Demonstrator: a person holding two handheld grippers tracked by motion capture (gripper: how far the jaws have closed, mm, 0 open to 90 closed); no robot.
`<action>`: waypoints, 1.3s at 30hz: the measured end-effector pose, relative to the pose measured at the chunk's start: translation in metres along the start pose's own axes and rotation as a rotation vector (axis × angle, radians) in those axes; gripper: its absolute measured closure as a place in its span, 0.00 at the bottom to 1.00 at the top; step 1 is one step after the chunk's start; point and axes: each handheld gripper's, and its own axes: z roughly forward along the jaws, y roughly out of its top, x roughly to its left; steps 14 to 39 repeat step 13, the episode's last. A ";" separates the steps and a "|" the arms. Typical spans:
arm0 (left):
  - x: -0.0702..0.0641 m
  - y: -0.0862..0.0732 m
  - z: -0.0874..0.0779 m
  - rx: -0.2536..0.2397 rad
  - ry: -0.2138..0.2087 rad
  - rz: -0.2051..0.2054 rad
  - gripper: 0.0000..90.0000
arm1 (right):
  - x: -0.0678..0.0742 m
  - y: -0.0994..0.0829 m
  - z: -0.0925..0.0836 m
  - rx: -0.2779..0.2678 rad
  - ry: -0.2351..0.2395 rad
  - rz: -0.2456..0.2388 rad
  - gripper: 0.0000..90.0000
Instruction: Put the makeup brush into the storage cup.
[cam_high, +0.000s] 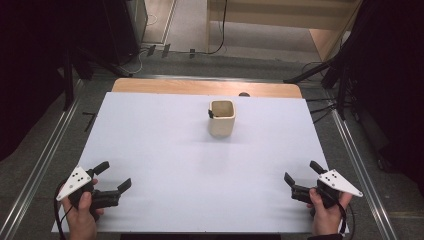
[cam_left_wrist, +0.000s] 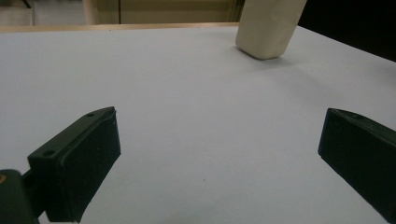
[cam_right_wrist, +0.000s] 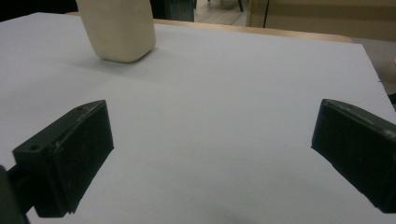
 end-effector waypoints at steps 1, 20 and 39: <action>0.000 0.000 0.000 0.000 0.000 0.000 0.00 | 0.000 0.000 0.000 -0.001 -0.002 -0.002 0.00; 0.000 0.000 0.000 0.000 -0.001 0.004 0.00 | -0.001 -0.001 -0.002 -0.002 -0.013 0.005 0.00; 0.000 0.000 0.000 0.000 -0.001 0.004 0.00 | -0.001 -0.001 -0.002 -0.002 -0.013 0.005 0.00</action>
